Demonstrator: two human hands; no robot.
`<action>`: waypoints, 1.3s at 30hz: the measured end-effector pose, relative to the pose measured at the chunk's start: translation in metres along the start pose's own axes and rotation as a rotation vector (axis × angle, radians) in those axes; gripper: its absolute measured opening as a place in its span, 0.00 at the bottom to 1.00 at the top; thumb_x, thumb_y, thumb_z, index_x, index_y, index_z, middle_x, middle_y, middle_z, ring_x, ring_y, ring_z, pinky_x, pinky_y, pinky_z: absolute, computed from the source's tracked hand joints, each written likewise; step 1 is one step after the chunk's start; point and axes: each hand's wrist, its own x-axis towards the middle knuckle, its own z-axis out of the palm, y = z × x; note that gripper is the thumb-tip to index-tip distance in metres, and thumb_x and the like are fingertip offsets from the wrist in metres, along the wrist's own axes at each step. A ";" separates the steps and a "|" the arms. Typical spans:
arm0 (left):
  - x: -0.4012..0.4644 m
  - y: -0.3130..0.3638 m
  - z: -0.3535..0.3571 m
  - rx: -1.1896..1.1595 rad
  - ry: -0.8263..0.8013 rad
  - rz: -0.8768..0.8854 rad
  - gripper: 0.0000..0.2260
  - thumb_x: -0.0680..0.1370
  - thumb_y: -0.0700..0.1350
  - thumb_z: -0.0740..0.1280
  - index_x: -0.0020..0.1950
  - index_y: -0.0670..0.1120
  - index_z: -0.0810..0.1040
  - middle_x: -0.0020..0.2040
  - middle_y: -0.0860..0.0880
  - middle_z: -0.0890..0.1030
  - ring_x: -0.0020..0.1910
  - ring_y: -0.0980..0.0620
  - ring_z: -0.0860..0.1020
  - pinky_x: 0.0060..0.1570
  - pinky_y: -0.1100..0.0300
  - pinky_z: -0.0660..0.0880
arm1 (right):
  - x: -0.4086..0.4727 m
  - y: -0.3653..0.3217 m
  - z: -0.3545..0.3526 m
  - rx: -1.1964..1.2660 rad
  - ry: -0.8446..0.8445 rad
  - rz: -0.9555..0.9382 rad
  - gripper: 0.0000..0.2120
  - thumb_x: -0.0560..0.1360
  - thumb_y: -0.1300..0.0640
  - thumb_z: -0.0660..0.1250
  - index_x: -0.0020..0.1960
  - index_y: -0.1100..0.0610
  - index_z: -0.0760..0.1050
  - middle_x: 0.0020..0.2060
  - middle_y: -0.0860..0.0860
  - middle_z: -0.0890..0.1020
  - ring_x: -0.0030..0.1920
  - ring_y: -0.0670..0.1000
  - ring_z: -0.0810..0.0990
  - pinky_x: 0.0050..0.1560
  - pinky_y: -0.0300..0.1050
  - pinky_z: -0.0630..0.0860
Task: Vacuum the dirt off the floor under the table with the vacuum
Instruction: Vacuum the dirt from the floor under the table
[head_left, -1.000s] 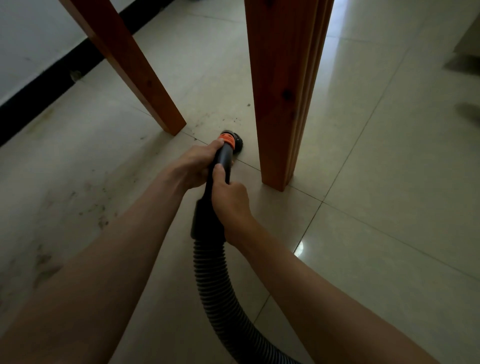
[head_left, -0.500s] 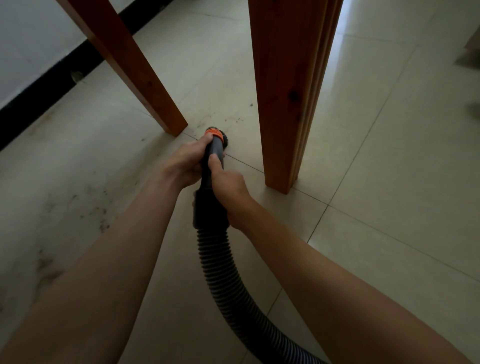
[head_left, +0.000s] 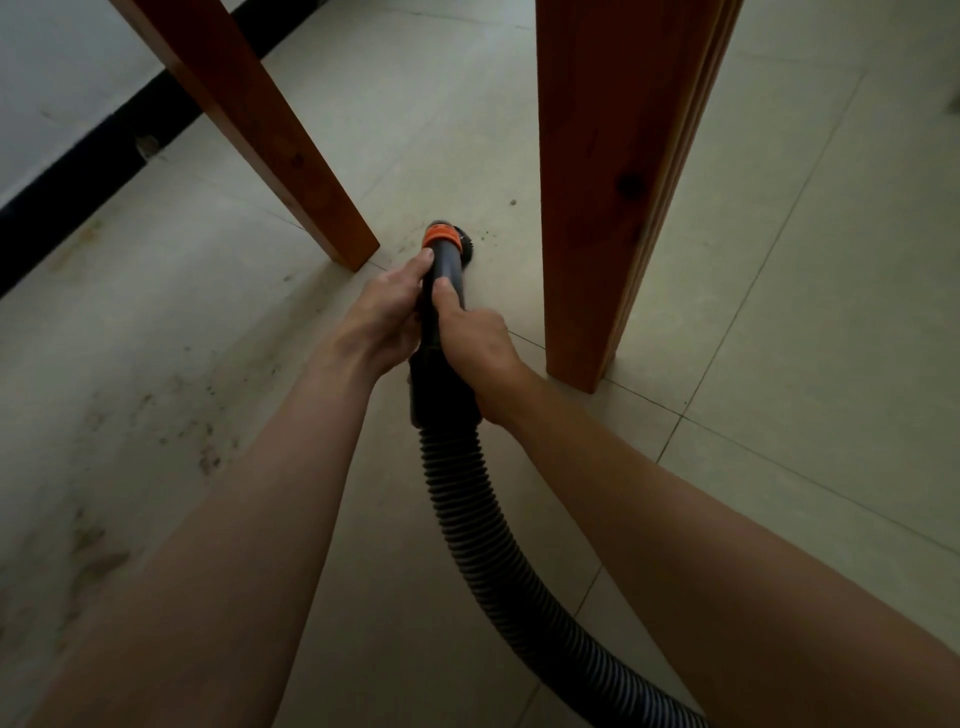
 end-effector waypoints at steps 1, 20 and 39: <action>0.002 0.000 -0.003 0.007 0.004 -0.006 0.13 0.82 0.47 0.57 0.62 0.41 0.71 0.58 0.39 0.77 0.49 0.49 0.78 0.42 0.61 0.77 | 0.001 0.001 0.001 0.000 -0.010 -0.003 0.26 0.79 0.40 0.55 0.62 0.62 0.69 0.52 0.61 0.79 0.51 0.60 0.80 0.56 0.56 0.78; -0.004 -0.007 -0.059 0.065 0.195 -0.100 0.09 0.81 0.49 0.60 0.56 0.45 0.68 0.58 0.41 0.74 0.50 0.48 0.74 0.41 0.59 0.73 | -0.009 0.029 0.045 -0.167 -0.146 -0.025 0.28 0.78 0.39 0.55 0.59 0.63 0.73 0.50 0.60 0.80 0.47 0.59 0.81 0.51 0.52 0.79; 0.046 0.016 -0.051 0.142 0.261 -0.008 0.17 0.81 0.50 0.59 0.63 0.38 0.70 0.49 0.44 0.76 0.47 0.48 0.76 0.43 0.58 0.74 | 0.051 0.003 0.057 -0.070 -0.156 -0.003 0.30 0.75 0.37 0.57 0.60 0.63 0.72 0.50 0.62 0.81 0.48 0.62 0.82 0.53 0.58 0.79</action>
